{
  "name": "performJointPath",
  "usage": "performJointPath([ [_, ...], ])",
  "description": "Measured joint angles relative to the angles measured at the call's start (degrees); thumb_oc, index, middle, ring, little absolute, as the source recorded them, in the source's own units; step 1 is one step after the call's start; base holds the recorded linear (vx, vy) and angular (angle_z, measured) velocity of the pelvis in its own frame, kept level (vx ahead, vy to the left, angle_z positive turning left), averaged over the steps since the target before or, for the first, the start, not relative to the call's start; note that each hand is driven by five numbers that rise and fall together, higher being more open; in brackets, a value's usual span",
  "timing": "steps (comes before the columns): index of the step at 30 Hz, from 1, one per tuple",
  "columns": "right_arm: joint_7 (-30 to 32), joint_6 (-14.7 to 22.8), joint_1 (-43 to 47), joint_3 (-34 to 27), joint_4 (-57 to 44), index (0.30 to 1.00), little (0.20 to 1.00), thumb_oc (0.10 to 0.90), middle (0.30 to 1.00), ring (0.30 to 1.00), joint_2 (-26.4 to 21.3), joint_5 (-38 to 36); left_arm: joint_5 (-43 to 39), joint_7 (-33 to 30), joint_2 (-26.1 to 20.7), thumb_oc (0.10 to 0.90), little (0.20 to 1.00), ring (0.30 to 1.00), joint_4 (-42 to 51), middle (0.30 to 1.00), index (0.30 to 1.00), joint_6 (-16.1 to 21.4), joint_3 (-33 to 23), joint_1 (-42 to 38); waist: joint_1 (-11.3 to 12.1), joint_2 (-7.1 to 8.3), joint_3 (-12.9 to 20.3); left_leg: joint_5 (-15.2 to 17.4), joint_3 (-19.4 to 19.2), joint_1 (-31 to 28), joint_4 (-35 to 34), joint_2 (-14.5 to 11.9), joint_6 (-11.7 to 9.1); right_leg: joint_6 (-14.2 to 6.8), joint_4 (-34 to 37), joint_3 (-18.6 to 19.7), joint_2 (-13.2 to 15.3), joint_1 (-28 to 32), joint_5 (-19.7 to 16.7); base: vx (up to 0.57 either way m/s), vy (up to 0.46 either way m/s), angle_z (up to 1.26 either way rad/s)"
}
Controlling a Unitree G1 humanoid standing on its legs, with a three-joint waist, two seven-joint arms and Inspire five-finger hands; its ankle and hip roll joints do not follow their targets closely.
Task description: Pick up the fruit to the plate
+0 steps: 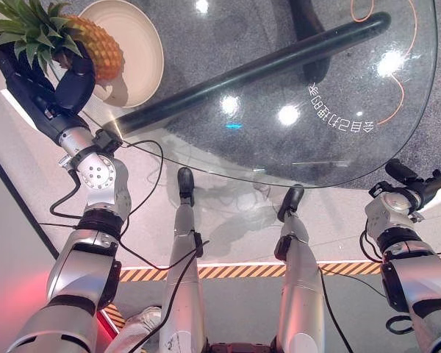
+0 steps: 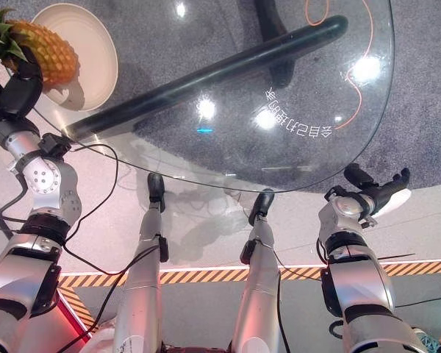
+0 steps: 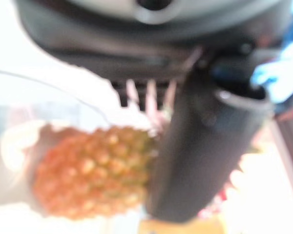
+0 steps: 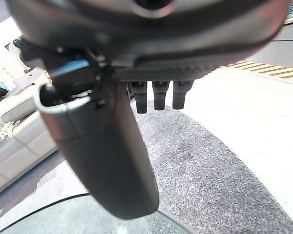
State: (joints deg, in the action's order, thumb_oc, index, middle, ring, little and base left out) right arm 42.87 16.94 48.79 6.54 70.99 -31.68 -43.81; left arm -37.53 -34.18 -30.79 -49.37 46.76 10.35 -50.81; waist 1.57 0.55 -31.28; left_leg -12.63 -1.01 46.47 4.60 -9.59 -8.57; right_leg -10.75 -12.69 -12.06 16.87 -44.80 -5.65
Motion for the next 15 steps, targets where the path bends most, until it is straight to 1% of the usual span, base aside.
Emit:
performJointPath([
  [8, 0.02, 0.46, -0.08, -0.04, 0.0, 0.9, 0.9, 0.8, 0.9, 0.9, -0.01, 0.0, -1.09, 1.31, 0.1, 0.8, 0.9, 0.9, 1.04, 0.9, 0.9, 0.01, -0.01, 1.45, 0.02, -0.06, 0.01, 0.01, 0.0, 0.01, -0.04, 0.13, 0.01, -0.07, -0.01, -0.05, 0.14, -0.02, 0.1, 0.0, 0.0, 0.0],
  [15, 0.09, 0.61, -0.32, -1.24, 0.03, 0.9, 0.9, 0.8, 0.9, 0.9, -0.02, -0.02, -1.13, 1.97, 1.07, 0.8, 0.9, 0.9, 1.16, 0.9, 0.9, 0.08, -0.02, 2.07, 0.55, -0.07, 0.01, 0.01, 0.0, 0.01, -0.08, 0.18, 0.02, -0.13, -0.03, -0.08, 0.2, -0.02, 0.15, 0.0, 0.0, 0.0],
])
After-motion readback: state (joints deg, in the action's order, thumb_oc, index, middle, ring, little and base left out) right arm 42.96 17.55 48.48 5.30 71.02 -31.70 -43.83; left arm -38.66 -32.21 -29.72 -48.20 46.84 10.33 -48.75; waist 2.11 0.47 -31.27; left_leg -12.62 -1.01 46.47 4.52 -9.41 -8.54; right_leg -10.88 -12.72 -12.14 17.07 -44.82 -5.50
